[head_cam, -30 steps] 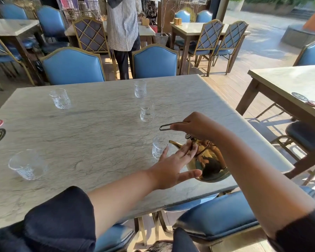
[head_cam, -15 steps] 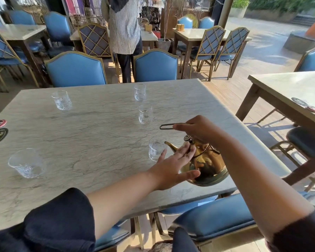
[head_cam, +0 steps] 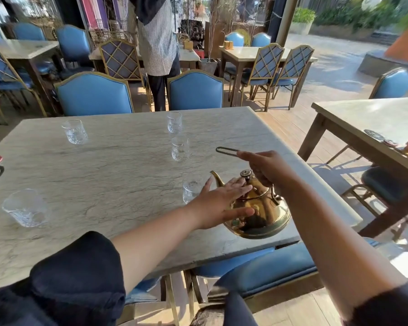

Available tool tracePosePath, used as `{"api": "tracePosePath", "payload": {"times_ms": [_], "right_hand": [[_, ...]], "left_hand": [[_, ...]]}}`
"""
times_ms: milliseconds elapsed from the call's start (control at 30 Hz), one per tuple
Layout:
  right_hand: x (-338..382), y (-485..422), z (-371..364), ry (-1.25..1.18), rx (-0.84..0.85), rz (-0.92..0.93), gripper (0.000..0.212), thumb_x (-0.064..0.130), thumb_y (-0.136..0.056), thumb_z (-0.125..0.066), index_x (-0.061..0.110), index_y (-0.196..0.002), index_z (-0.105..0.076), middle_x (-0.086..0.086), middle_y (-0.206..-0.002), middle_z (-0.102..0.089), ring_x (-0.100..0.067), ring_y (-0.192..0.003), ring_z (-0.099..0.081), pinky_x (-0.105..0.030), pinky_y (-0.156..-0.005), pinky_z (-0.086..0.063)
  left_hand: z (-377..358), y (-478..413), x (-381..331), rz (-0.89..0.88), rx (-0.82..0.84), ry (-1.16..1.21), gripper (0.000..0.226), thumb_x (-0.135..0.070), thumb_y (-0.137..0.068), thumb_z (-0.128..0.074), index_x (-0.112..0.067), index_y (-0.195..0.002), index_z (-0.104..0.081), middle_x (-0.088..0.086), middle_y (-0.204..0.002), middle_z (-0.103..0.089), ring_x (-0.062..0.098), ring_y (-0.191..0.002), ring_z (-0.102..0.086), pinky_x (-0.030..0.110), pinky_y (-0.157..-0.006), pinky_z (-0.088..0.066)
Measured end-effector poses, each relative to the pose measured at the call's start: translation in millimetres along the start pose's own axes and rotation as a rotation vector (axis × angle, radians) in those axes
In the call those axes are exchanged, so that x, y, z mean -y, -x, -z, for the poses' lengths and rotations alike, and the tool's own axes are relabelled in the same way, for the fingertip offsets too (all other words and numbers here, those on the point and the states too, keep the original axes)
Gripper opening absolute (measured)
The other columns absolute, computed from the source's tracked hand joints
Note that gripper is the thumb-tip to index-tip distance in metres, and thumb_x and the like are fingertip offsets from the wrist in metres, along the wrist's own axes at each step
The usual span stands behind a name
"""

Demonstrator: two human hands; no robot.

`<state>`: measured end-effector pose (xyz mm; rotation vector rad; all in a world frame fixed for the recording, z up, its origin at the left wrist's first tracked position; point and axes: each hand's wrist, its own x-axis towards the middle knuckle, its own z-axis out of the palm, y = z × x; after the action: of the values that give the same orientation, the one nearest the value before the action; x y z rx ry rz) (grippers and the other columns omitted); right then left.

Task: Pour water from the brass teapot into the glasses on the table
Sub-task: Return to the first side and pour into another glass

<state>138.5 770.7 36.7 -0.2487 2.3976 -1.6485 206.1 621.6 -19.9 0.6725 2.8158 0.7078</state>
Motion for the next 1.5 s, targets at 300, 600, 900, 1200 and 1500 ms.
{"api": "tracePosePath", "payload": {"times_ms": [300, 600, 900, 1200, 1500], "right_hand": [[41.8, 35.0, -19.2, -0.112, -0.224, 0.056, 0.039, 0.042, -0.084, -0.064, 0.018, -0.056, -0.051, 0.01, -0.033, -0.043, -0.002, -0.024, -0.034, -0.023, -0.045, -0.026], [103.6, 80.9, -90.0, -0.255, -0.281, 0.113, 0.046, 0.042, -0.084, -0.064, 0.02, -0.049, -0.045, 0.011, -0.032, -0.033, -0.006, -0.029, -0.023, -0.023, -0.038, -0.021], [143.3, 104.9, -212.0, -0.402, -0.31, 0.102, 0.042, 0.038, -0.084, -0.064, 0.018, -0.052, -0.047, 0.008, -0.037, -0.033, -0.008, -0.032, -0.022, -0.021, -0.036, -0.018], [160.3, 80.7, -308.9, -0.395, -0.309, 0.078, 0.036, 0.044, -0.082, -0.065, 0.017, -0.06, -0.055, 0.007, -0.047, -0.043, -0.001, -0.03, -0.032, -0.022, -0.04, -0.026], [179.6, 51.7, -379.0, -0.349, -0.326, 0.066, 0.039, 0.046, -0.081, -0.066, 0.015, -0.06, -0.054, 0.005, -0.048, -0.039, -0.006, -0.036, -0.032, -0.025, -0.044, -0.028]], "left_hand": [[26.2, 25.5, -10.6, -0.095, -0.215, 0.052, 0.061, -0.055, -0.088, -0.041, -0.028, -0.142, -0.03, -0.003, -0.156, -0.018, 0.011, -0.141, -0.024, 0.048, -0.114, 0.007], [60.6, 104.2, 16.6, -0.207, -0.352, 0.052, 0.07, -0.06, -0.084, -0.036, -0.024, -0.144, -0.028, -0.003, -0.156, -0.021, 0.002, -0.139, -0.019, 0.036, -0.11, 0.006], [113.6, 214.6, 80.0, -0.149, -0.253, -0.082, 0.063, -0.049, -0.092, -0.042, -0.023, -0.147, -0.024, -0.006, -0.157, -0.015, 0.008, -0.144, -0.011, 0.042, -0.113, 0.004], [139.9, 269.3, 159.2, -0.064, -0.219, -0.109, 0.066, -0.054, -0.091, -0.04, -0.029, -0.148, -0.019, -0.012, -0.157, -0.01, 0.004, -0.143, -0.009, 0.038, -0.112, 0.005], [165.9, 294.8, 233.5, -0.056, -0.149, -0.057, 0.071, -0.06, -0.087, -0.034, -0.031, -0.148, -0.01, -0.014, -0.157, -0.003, 0.003, -0.143, -0.002, 0.044, -0.115, 0.003]]}}
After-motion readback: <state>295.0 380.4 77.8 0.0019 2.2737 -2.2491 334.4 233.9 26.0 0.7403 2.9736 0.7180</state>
